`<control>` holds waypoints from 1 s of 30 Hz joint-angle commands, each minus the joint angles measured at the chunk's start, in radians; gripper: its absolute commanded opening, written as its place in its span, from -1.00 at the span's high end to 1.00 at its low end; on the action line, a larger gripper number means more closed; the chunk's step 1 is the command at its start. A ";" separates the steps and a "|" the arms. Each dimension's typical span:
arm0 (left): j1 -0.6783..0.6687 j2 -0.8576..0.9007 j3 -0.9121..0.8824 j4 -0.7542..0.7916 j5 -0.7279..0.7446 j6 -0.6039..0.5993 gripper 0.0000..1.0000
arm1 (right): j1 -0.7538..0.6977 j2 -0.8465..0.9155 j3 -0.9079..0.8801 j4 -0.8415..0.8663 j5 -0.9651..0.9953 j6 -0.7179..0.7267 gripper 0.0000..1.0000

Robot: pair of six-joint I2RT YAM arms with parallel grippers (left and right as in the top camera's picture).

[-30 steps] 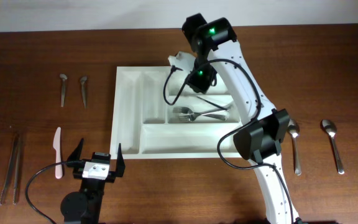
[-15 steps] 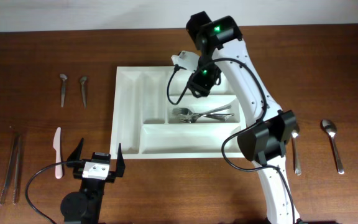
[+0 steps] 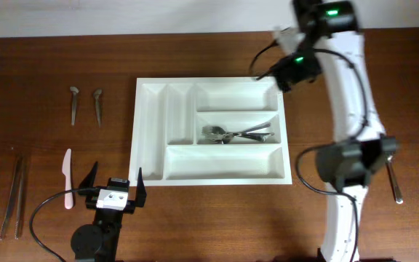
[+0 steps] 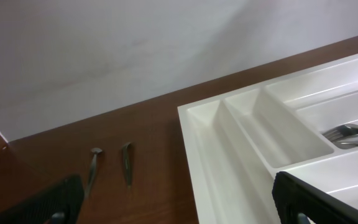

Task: Pack container
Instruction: 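Move the right gripper back right over the left spoon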

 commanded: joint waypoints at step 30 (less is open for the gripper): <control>0.006 -0.006 -0.006 -0.003 -0.003 0.008 -0.98 | -0.451 -0.646 -1.109 0.330 0.014 0.129 -0.97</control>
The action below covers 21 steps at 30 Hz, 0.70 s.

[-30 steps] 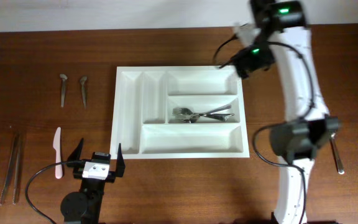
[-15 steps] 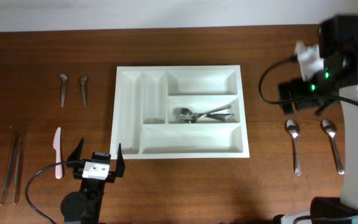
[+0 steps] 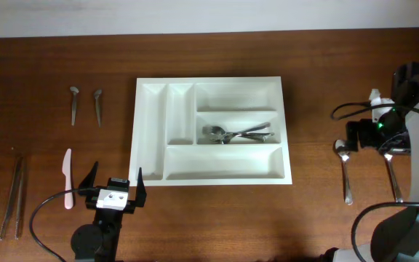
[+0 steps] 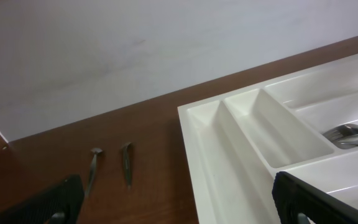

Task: Pack container
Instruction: 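Move the right gripper back right over the left spoon, then lower the right gripper and close it on the spoon handle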

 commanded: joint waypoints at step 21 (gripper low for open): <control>0.006 -0.006 -0.006 -0.003 -0.003 0.008 -0.98 | 0.002 0.025 -0.391 0.287 -0.036 -0.072 -0.97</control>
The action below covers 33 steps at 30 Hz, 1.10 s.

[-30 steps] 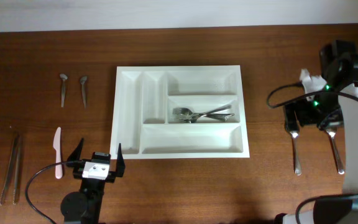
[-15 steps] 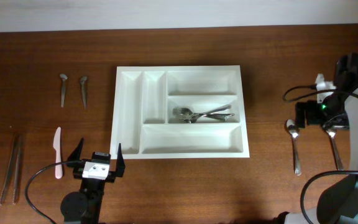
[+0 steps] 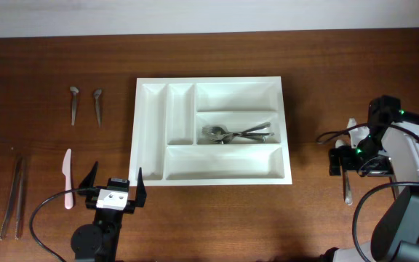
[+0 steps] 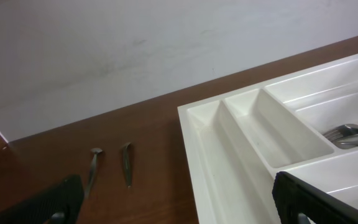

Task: Pack container
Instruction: 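Lower the right gripper and close it on the spoon handle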

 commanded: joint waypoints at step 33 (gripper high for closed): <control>0.006 -0.006 -0.006 -0.003 -0.003 0.008 -0.98 | 0.003 0.254 -0.006 0.192 0.005 -0.058 -0.97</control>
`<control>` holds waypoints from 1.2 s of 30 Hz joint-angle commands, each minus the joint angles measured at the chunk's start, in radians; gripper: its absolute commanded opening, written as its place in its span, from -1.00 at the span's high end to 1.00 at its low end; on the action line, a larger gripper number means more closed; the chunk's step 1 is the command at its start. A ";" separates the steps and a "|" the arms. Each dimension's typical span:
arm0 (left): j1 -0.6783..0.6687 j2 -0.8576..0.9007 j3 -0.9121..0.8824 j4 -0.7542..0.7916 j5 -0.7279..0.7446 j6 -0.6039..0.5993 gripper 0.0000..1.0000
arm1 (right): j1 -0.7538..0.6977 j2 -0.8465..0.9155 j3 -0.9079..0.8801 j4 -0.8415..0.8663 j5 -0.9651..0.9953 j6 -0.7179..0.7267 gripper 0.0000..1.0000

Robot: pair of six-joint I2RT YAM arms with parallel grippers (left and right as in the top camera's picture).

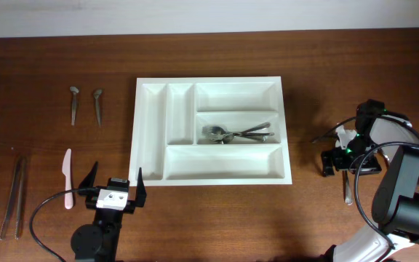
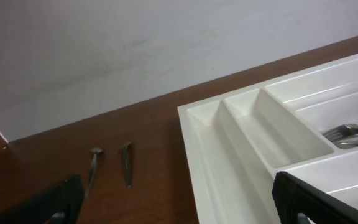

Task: Pack container
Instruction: 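Lower the right gripper and close it on the spoon handle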

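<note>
The white cutlery tray (image 1: 208, 80) lies mid-table, its near corner in the left wrist view (image 2: 194, 124). Forks and spoons (image 1: 235, 134) rest in its middle right compartment. At the right, a spoon (image 1: 348, 191) lies on the table, its handle pointing to the front. My right gripper (image 1: 345, 164) is down over the spoon's upper part, with dark fingers standing apart on either side, and hides the bowl. My left gripper (image 1: 115, 191) stands open and empty at the front left of the tray, fingertips (image 2: 61, 199) wide apart.
Two short metal pieces (image 1: 73, 104) (image 1: 98, 105) lie left of the tray, also in the left wrist view (image 2: 94, 165) (image 2: 127, 163). A white plastic knife (image 1: 68, 178) and a long thin pair (image 1: 11, 196) lie at the far left. The right arm covers the table's right edge.
My right gripper has shifted slightly left and lower over the spoon on the right. The spoon, the tray and my left gripper have not moved.
My right arm first reached over the tray's far right corner, with cutlery in the middle compartment. It then stood at the far right above a spoon and another utensil on the table. After that it was down at the spoon, and now it straddles it.
</note>
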 commanded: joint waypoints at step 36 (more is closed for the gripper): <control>0.006 -0.006 -0.006 -0.003 -0.003 0.008 -0.98 | 0.002 0.026 -0.003 0.053 0.043 0.025 0.62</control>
